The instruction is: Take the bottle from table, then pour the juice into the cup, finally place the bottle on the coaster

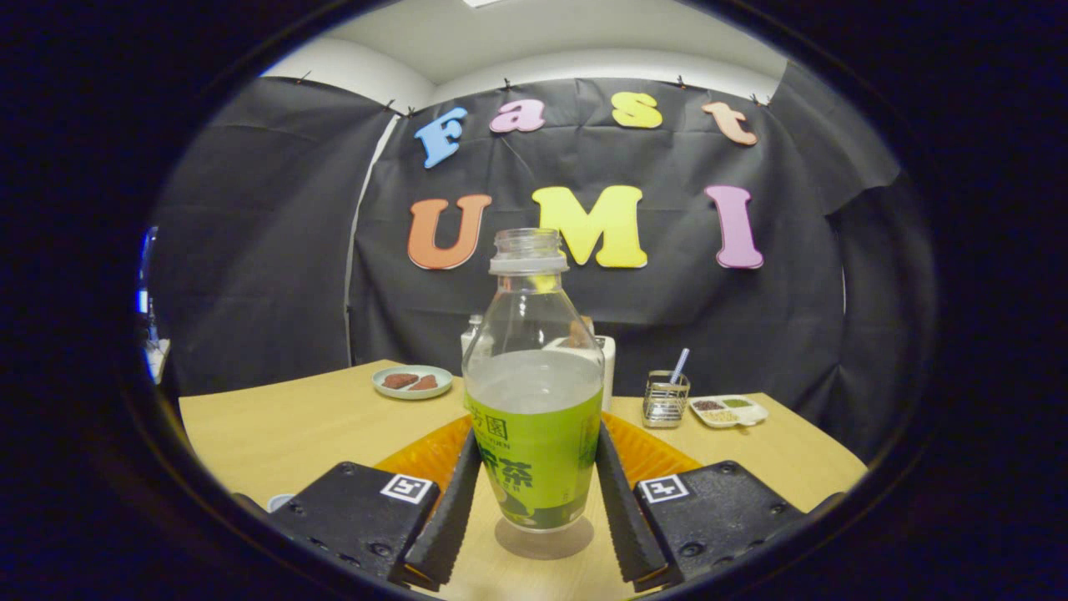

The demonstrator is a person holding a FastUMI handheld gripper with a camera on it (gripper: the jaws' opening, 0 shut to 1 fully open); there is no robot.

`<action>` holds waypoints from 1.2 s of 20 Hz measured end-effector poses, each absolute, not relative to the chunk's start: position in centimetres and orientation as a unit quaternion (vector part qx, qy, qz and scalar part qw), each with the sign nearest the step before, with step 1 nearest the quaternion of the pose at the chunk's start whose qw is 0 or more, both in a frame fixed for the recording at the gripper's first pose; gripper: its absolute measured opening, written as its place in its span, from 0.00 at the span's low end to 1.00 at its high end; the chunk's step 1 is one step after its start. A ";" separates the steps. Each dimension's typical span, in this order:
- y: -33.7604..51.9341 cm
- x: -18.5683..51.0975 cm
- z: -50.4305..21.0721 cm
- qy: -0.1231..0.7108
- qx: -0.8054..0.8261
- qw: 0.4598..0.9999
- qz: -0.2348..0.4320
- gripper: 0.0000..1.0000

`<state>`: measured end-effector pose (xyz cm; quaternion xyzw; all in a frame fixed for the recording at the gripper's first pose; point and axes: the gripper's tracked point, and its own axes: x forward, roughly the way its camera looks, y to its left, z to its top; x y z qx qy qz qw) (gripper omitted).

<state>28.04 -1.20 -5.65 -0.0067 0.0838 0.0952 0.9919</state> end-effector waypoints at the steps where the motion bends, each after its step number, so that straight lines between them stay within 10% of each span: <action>1: -1.3 28.4 -6.3 0.089 -0.009 0.992 0.093 0.75; 18: -1.0 30.4 -12.5 0.138 -0.018 0.986 0.090 0.81; 24: -1.2 30.1 -13.1 0.139 -0.008 0.987 0.082 0.98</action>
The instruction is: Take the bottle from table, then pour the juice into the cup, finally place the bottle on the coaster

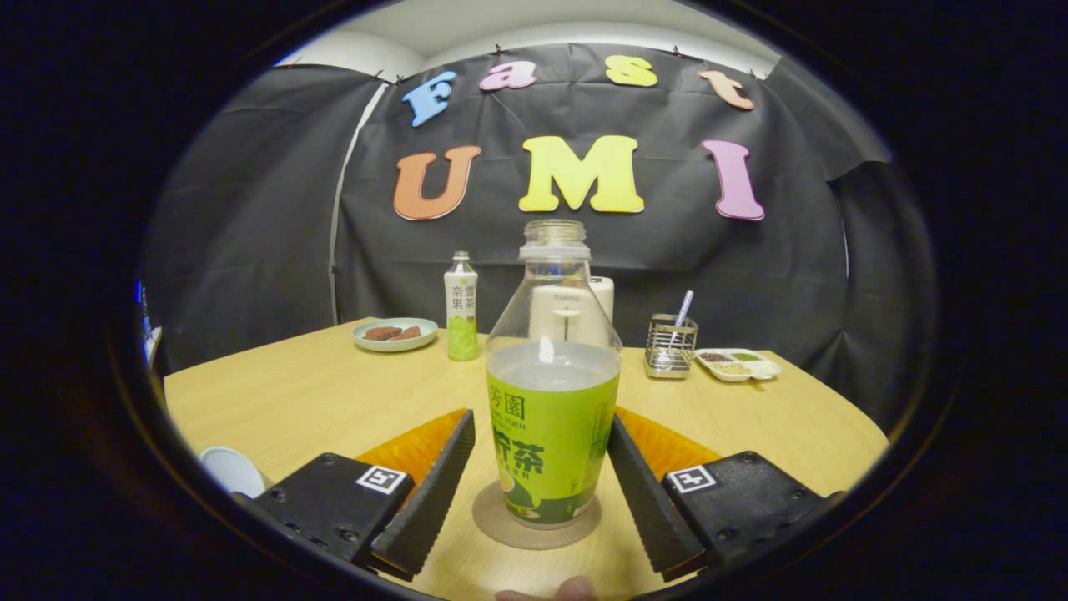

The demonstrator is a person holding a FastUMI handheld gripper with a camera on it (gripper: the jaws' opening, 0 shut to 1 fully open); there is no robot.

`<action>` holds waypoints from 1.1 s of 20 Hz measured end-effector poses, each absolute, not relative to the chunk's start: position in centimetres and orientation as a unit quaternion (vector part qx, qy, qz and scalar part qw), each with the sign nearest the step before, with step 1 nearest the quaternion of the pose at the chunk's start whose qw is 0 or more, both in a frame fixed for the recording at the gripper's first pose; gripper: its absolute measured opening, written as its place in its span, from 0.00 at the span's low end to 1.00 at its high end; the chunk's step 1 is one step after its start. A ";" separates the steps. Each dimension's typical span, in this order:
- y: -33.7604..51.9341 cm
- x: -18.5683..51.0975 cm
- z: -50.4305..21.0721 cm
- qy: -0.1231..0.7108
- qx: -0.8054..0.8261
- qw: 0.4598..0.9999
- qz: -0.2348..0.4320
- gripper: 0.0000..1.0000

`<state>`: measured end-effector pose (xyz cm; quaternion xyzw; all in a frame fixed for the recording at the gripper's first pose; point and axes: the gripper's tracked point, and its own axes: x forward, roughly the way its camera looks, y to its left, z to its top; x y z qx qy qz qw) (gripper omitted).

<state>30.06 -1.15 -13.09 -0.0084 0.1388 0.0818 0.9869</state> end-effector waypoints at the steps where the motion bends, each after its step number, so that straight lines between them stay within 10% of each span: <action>1: -1.2 29.8 -13.0 0.140 -0.008 0.987 0.078 0.99; 22: 0.7 9.9 -1.5 0.003 -0.017 1.000 -0.009 1.00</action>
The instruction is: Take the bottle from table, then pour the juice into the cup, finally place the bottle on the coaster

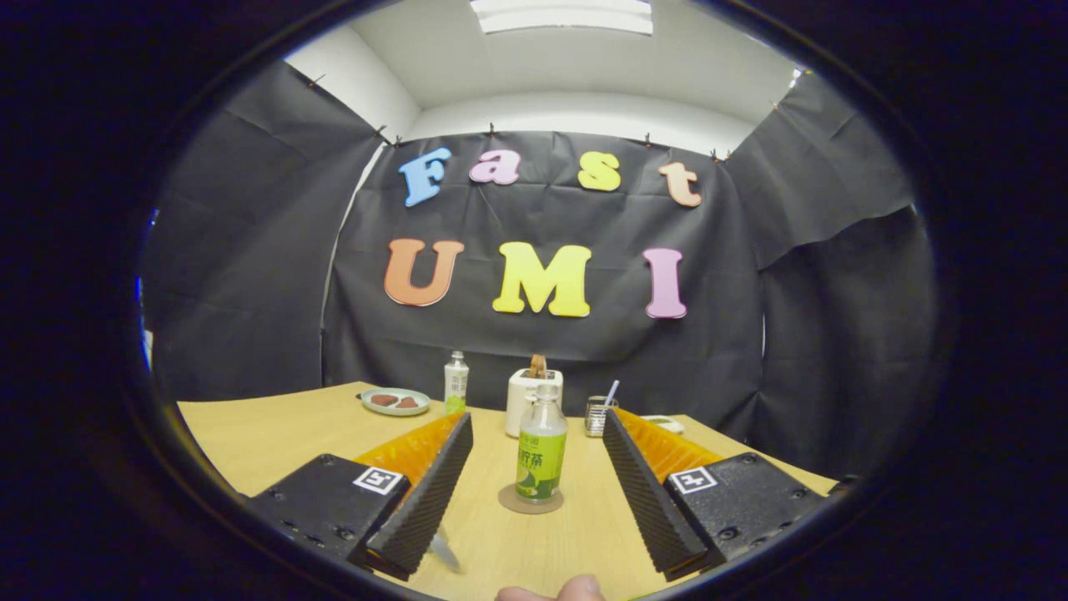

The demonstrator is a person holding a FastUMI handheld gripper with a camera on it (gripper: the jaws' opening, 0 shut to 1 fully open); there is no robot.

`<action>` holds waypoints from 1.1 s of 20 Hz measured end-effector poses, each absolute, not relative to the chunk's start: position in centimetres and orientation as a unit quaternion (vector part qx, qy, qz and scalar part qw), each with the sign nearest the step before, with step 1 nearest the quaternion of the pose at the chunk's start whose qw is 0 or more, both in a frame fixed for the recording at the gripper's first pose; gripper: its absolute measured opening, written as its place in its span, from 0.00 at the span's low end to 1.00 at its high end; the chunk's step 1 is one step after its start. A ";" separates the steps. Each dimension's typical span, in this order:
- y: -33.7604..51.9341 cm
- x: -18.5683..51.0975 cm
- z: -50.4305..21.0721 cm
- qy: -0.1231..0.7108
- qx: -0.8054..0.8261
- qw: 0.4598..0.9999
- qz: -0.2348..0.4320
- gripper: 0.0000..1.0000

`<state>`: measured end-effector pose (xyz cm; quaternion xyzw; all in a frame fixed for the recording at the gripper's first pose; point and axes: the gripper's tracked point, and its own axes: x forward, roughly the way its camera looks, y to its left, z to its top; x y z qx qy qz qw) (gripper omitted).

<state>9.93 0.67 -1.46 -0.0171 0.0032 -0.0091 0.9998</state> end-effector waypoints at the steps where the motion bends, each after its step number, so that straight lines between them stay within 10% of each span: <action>1: 1.5 9.0 -2.0 0.013 -0.010 1.000 -0.005 1.00; 22: 6.1 1.6 -2.5 -0.006 -0.007 1.000 -0.006 1.00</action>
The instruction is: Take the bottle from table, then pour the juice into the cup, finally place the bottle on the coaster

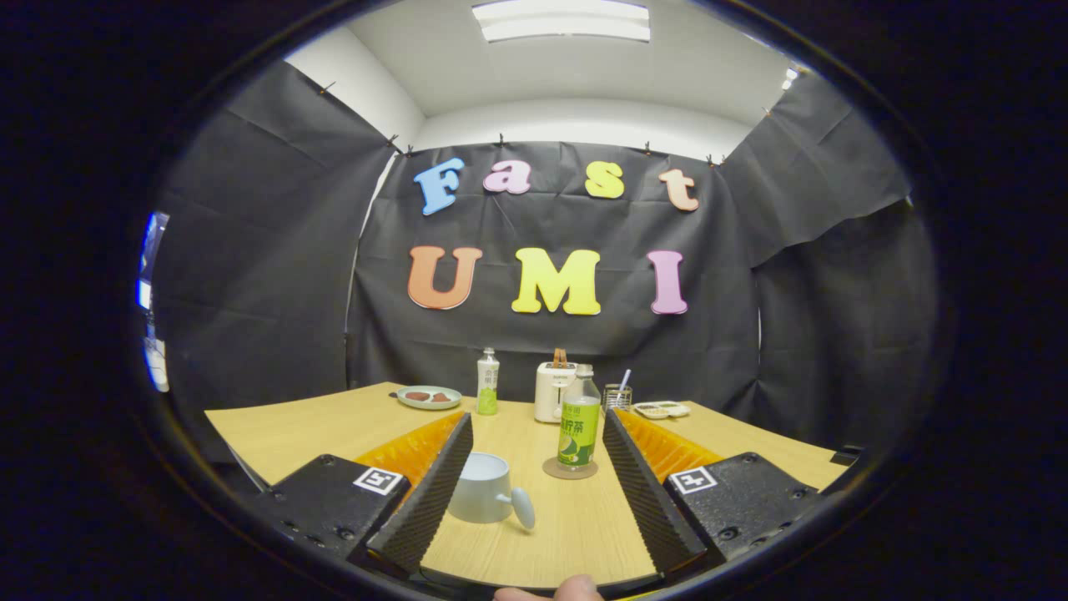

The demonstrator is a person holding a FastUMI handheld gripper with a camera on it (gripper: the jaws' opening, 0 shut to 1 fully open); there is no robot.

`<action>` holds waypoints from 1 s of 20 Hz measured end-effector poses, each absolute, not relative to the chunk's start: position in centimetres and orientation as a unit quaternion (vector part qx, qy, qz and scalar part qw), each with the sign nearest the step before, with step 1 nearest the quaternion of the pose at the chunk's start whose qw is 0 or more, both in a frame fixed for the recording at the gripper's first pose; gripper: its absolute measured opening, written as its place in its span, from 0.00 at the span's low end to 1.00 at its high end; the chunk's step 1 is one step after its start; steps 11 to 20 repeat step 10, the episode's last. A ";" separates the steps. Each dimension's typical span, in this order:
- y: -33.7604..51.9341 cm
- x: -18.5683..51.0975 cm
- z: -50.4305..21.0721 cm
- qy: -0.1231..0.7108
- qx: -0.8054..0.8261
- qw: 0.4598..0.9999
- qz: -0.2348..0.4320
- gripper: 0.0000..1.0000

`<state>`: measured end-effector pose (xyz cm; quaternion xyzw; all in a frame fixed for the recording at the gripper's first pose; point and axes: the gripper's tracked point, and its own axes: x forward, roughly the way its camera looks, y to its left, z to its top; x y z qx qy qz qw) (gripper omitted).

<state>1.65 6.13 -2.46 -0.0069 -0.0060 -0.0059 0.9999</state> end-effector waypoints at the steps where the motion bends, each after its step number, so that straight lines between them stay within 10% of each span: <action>1: 6.2 1.6 -2.5 -0.006 -0.009 1.000 -0.007 1.00; 20: 5.8 2.1 -3.0 -0.004 -0.005 1.000 -0.013 1.00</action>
